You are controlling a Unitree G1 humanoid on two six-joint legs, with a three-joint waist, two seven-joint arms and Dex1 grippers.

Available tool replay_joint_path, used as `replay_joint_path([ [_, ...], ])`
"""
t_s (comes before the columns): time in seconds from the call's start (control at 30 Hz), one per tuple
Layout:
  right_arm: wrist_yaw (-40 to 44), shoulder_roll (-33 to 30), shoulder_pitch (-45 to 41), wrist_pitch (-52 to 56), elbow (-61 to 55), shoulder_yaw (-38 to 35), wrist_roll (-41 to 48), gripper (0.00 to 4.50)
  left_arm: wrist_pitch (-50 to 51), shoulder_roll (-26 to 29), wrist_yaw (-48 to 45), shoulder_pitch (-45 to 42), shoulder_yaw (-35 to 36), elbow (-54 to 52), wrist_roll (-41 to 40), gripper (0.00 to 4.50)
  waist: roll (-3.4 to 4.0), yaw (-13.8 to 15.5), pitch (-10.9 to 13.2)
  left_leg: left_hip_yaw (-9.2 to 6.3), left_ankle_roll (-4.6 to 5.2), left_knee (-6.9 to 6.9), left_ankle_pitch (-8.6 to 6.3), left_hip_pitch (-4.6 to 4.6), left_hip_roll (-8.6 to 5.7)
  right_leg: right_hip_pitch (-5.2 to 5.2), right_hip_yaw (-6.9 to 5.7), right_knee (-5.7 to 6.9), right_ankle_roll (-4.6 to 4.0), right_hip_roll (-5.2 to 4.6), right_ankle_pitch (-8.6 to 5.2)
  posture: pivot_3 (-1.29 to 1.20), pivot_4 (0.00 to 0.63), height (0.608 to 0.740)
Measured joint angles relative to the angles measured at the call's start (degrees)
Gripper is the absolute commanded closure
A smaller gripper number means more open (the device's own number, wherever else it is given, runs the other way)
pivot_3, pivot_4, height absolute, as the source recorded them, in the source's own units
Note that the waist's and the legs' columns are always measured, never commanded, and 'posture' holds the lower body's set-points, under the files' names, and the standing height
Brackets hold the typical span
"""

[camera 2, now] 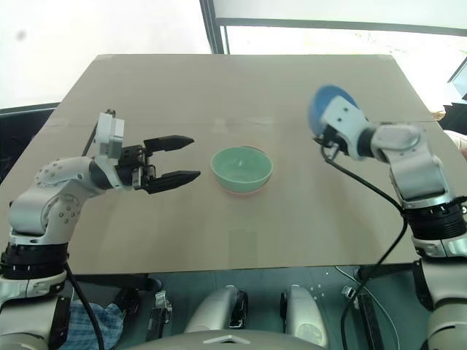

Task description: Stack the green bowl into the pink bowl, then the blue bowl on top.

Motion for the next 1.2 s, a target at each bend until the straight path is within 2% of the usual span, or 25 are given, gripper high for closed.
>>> replay_joint_path([
  [0.1,1.7,1.3,-2.1,1.2,-6.5,3.1,1.3,4.43,0.0,0.8,-0.2,0.8,0.4,0.1,0.2,0.0,-0.03,0.3,0.0,-0.03,0.01,0.0,-0.01,-0.01,-0.02,0.0,-0.01,-0.02,-0.01,-0.04,0.0,0.0,0.15,0.74],
  [0.23,3.7,3.9,-2.5,2.4,-13.1,11.1,1.7,4.43,-0.4,2.0,-0.3,2.3,1.1,0.3,1.0,0.0,-0.04,0.3,0.0,-0.02,0.01,0.0,-0.01,-0.04,-0.04,-0.01,-0.01,-0.03,-0.01,-0.07,0.0,0.0,0.15,0.74],
  [0.57,3.6,6.0,-3.1,1.2,-12.1,15.8,-0.6,4.43,-1.2,5.8,-0.4,8.3,3.8,-0.1,2.8,0.0,-0.04,-0.1,0.0,-0.03,0.0,-0.03,-0.01,-0.02,-0.04,-0.03,-0.02,-0.02,-0.02,-0.07,-0.01,0.0,0.15,0.74],
  [0.6,3.5,6.1,-3.1,1.0,-12.1,16.0,-0.8,3.72,-1.2,6.2,-0.4,9.0,4.4,-0.2,2.8,0.0,-0.04,-0.1,0.0,-0.03,0.0,-0.04,-0.01,-0.02,-0.04,-0.09,-0.02,-0.03,-0.02,-0.07,-0.01,0.0,0.15,0.74],
  [0.63,3.5,6.3,-3.1,0.7,-12.0,16.2,-1.0,3.52,-1.2,7.1,-0.4,9.8,5.1,-0.3,2.8,0.0,-0.04,-0.1,0.0,-0.03,0.0,-0.05,-0.01,-0.02,-0.04,-0.1,-0.02,-0.03,-0.03,-0.07,-0.01,0.0,0.15,0.74],
  [0.8,4.2,6.5,-3.0,0.0,-11.8,17.4,-1.3,1.15,-1.2,8.1,-0.3,11.1,7.0,-0.4,2.8,0.0,-0.05,0.1,0.0,-0.02,0.0,-0.06,-0.01,-0.03,-0.05,-0.1,-0.02,-0.03,-0.03,-0.09,-0.01,0.0,0.15,0.74],
  [0.9,4.2,6.6,-3.0,-0.3,-11.8,17.4,-1.2,0.04,-1.2,8.1,-0.1,11.1,7.0,-0.6,2.8,0.0,-0.06,-0.1,0.0,-0.02,0.0,-0.06,-0.01,-0.02,-0.04,-0.1,-0.02,-0.03,-0.03,-0.09,-0.01,0.0,0.15,0.74],
  [1.03,3.8,6.4,-2.3,0.5,-12.0,14.5,0.3,0.04,-0.7,7.8,1.1,11.1,6.9,-2.7,2.6,0.0,-0.06,0.0,0.0,-0.02,0.0,-0.09,-0.02,-0.03,-0.05,-0.11,-0.01,-0.03,-0.03,-0.09,-0.01,0.0,0.15,0.74],
  [1.2,2.5,5.1,4.7,4.0,-13.0,1.7,7.0,0.04,-0.1,6.5,4.3,12.9,7.3,-5.1,2.5,0.0,-0.08,0.2,0.0,-0.01,0.01,-0.21,-0.02,-0.02,-0.06,-0.05,0.0,-0.1,-0.02,-0.12,-0.01,0.0,0.15,0.74],
])
